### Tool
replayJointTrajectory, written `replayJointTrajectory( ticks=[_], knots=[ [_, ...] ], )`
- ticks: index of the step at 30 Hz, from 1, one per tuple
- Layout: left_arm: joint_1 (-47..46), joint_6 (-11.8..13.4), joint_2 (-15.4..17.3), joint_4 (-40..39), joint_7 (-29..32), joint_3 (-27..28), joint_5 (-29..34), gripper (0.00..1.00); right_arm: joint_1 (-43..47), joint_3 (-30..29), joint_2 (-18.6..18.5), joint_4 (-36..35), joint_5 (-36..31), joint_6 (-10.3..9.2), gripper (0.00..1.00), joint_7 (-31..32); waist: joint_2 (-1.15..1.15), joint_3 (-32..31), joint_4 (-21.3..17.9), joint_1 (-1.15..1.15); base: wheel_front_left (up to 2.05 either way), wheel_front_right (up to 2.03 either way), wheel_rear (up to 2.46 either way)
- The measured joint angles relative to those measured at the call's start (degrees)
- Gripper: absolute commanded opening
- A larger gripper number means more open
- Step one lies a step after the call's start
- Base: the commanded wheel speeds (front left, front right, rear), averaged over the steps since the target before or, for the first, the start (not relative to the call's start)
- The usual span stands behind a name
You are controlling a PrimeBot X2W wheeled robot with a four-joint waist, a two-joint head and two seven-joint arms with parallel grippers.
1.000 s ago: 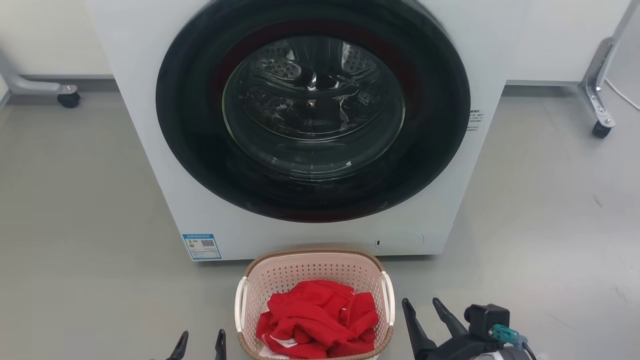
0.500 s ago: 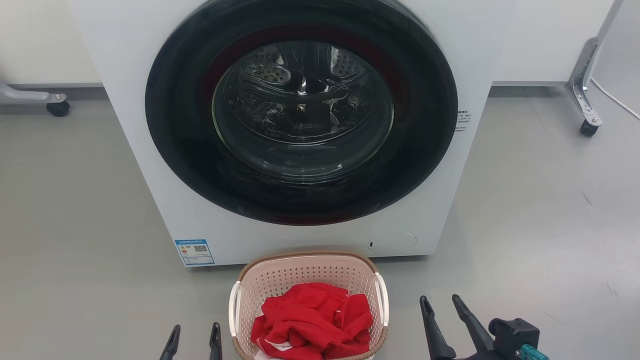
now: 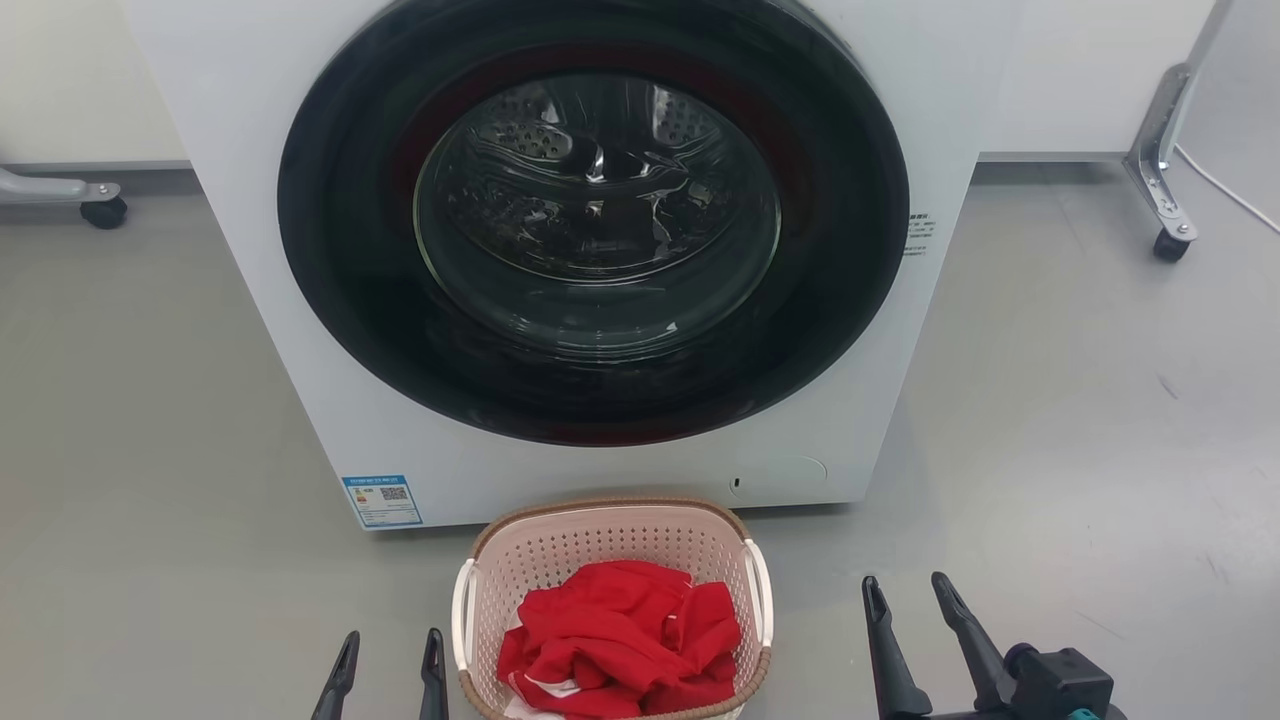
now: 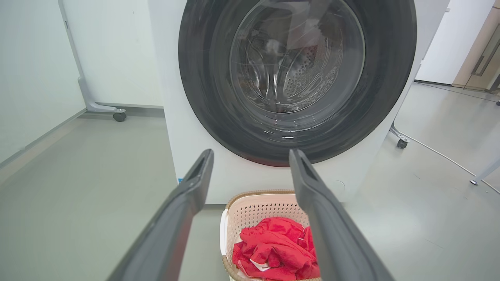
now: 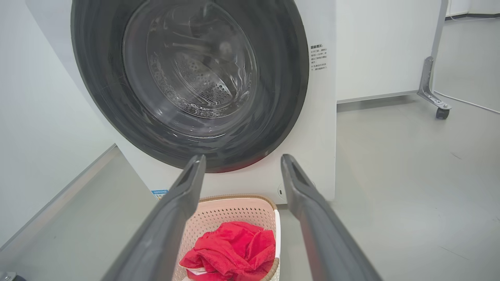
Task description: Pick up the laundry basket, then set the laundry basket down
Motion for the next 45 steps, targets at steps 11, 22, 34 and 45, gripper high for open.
replayJointTrajectory(
  ticks=[11, 22, 34, 45],
  knots=[
    [0.01, 0.00, -0.49, -1.24, 0.00, 0.56, 1.08, 1.00, 1.19, -2.37, 1.30, -3.53, -3.99, 0.00, 1.00, -0.01, 0.01, 0.45, -0.06, 0.00, 0.00, 0.00, 0.00],
    [0.01, 0.00, -0.80, -1.46, 0.00, 1.42, 2.15, 1.00, 2.10, -3.14, 1.97, -4.87, -6.12, 0.00, 1.00, -0.23, 0.01, 0.57, 0.02, 0.00, 0.00, 0.00, 0.00],
    [0.86, -0.60, -0.99, 1.70, 0.48, 1.59, 1.58, 0.00, 3.59, -4.02, 2.15, -1.98, -5.02, 0.31, 0.00, 0.64, 0.01, 0.68, 0.10, 0.01, 0.00, 0.00, 0.00],
    [0.18, -2.12, -1.18, 2.81, 3.11, 3.63, -7.94, 0.00, 3.15, -7.24, 2.40, -1.44, 3.56, 1.87, 0.00, 3.05, 0.00, 0.83, 0.28, 0.01, 0.00, 0.00, 0.00]
  ],
)
